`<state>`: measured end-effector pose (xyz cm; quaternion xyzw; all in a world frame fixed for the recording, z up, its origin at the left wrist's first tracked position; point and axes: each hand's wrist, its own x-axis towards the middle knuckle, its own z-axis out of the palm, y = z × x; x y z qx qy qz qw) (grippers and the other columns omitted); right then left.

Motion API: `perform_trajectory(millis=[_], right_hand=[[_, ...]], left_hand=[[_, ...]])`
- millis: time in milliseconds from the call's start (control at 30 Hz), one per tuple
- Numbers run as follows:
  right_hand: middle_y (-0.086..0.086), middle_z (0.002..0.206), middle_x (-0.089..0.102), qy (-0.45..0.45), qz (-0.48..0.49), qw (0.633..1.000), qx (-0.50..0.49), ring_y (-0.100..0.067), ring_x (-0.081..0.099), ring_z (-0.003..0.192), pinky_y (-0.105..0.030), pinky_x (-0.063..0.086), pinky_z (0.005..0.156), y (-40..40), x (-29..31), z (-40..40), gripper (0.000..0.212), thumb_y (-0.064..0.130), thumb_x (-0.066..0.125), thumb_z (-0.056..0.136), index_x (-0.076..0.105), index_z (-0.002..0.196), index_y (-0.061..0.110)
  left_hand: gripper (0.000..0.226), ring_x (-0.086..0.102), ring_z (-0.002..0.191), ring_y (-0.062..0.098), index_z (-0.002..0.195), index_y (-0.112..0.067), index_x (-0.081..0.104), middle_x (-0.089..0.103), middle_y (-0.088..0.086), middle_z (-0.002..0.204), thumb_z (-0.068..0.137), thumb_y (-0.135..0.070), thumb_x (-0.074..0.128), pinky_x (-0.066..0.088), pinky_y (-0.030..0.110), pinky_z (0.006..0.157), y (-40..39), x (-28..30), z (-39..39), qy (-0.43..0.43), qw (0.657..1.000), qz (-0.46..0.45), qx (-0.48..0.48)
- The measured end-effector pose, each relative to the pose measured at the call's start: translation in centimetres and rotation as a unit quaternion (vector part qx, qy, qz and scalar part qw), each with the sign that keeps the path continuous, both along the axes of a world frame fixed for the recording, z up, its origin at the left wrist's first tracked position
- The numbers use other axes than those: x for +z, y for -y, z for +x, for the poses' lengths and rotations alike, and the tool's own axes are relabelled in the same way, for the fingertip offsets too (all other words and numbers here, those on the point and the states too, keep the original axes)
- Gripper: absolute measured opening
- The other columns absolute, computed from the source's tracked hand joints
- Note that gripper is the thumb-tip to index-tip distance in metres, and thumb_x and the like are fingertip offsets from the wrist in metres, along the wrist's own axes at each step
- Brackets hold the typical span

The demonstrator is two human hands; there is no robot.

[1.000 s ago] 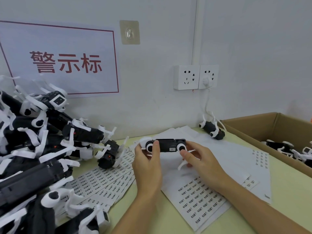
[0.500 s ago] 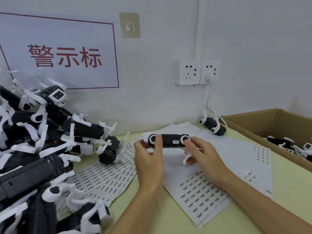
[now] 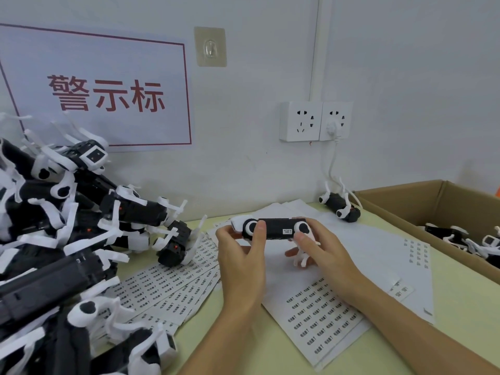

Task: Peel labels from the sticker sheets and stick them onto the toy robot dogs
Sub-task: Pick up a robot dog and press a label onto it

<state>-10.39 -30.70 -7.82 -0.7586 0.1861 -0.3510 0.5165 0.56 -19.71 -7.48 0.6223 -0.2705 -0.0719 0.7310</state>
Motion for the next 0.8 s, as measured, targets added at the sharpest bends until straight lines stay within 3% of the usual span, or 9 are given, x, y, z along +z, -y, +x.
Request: perform_trajectory(millis=[67, 167, 233, 400, 467, 567, 667, 800], right_hand=[[0.001, 0.113, 0.069, 0.001, 0.004, 1.0, -0.011, -0.019, 0.074, 0.084, -0.027, 0.054, 0.07, -0.01, 0.07, -0.04, 0.029, 0.048, 0.061, 0.094, 0.058, 0.118, 0.033], [-0.003, 0.094, 0.072, 0.0, 0.01, 0.999, -0.033, -0.021, 0.073, 0.072, -0.02, 0.051, 0.056, -0.06, 0.2, -0.08, 0.02, 0.038, 0.062, 0.095, 0.056, 0.112, 0.028], [-0.004, 0.088, 0.072, -0.008, 0.005, 0.999, -0.036, -0.024, 0.072, 0.069, -0.02, 0.05, 0.055, -0.12, 0.27, -0.09, 0.019, 0.034, 0.061, 0.097, 0.056, 0.112, 0.024], [-0.005, 0.097, 0.071, -0.007, -0.002, 1.0, -0.027, -0.03, 0.071, 0.073, -0.023, 0.052, 0.058, -0.07, 0.2, -0.19, 0.019, 0.026, 0.059, 0.1, 0.055, 0.118, 0.024], [-0.005, 0.099, 0.07, -0.002, 0.0, 1.0, -0.013, -0.031, 0.07, 0.074, -0.023, 0.051, 0.06, -0.02, 0.15, -0.37, 0.022, 0.023, 0.059, 0.1, 0.055, 0.121, 0.026], [0.007, 0.098, 0.067, -0.012, -0.052, 0.999, 0.003, -0.023, 0.07, 0.071, -0.032, 0.056, 0.07, -0.13, 0.01, -0.41, 0.029, 0.011, 0.057, 0.1, 0.054, 0.124, 0.027], [0.009, 0.096, 0.066, -0.017, -0.076, 0.997, -0.004, -0.023, 0.07, 0.068, -0.039, 0.057, 0.073, -0.25, 0.0, -0.3, 0.03, 0.008, 0.056, 0.099, 0.054, 0.122, 0.027], [0.002, 0.102, 0.065, -0.008, -0.073, 0.997, -0.014, -0.027, 0.069, 0.066, -0.038, 0.057, 0.072, -0.22, 0.09, -0.32, 0.03, 0.008, 0.056, 0.098, 0.055, 0.119, 0.029]], left_hand=[[0.025, 0.067, 0.086, 0.009, 0.101, -0.034, 0.045, 0.063, -0.011, 0.107, 0.092, -0.047, 0.065, 0.058, 0.037, 0.081, 0.03, -0.18, -0.11, 0.026, 0.999, 0.003, -0.02], [0.026, 0.065, 0.083, 0.005, 0.101, -0.036, 0.045, 0.063, -0.009, 0.106, 0.092, -0.041, 0.068, 0.054, 0.028, 0.075, 0.03, -0.45, -0.21, 0.065, 0.997, 0.011, -0.037], [0.026, 0.065, 0.082, 0.003, 0.102, -0.036, 0.044, 0.063, -0.008, 0.107, 0.093, -0.04, 0.068, 0.054, 0.026, 0.074, 0.09, -0.59, -0.12, 0.063, 0.997, 0.017, -0.043], [0.025, 0.062, 0.078, -0.004, 0.101, -0.035, 0.043, 0.063, -0.007, 0.105, 0.093, -0.043, 0.065, 0.043, 0.007, 0.064, 0.16, -0.72, -0.04, 0.073, 0.996, 0.034, -0.038], [0.024, 0.064, 0.077, 0.001, 0.1, -0.033, 0.044, 0.064, -0.009, 0.103, 0.093, -0.044, 0.064, 0.046, 0.012, 0.068, 0.16, -0.71, 0.01, 0.066, 0.997, 0.023, -0.033], [0.023, 0.07, 0.081, 0.015, 0.099, -0.032, 0.047, 0.064, -0.01, 0.1, 0.093, -0.051, 0.059, 0.053, 0.034, 0.077, 0.21, -0.8, 0.36, 0.015, 1.0, 0.013, -0.019], [0.025, 0.072, 0.077, 0.016, 0.099, -0.032, 0.047, 0.064, -0.009, 0.101, 0.093, -0.055, 0.055, 0.049, 0.031, 0.071, 0.17, -0.76, 0.43, -0.002, 1.0, 0.018, -0.017], [0.025, 0.071, 0.073, 0.014, 0.099, -0.031, 0.047, 0.063, -0.007, 0.104, 0.093, -0.054, 0.055, 0.051, 0.033, 0.069, 0.19, -0.67, 0.36, -0.001, 1.0, 0.02, -0.013]])
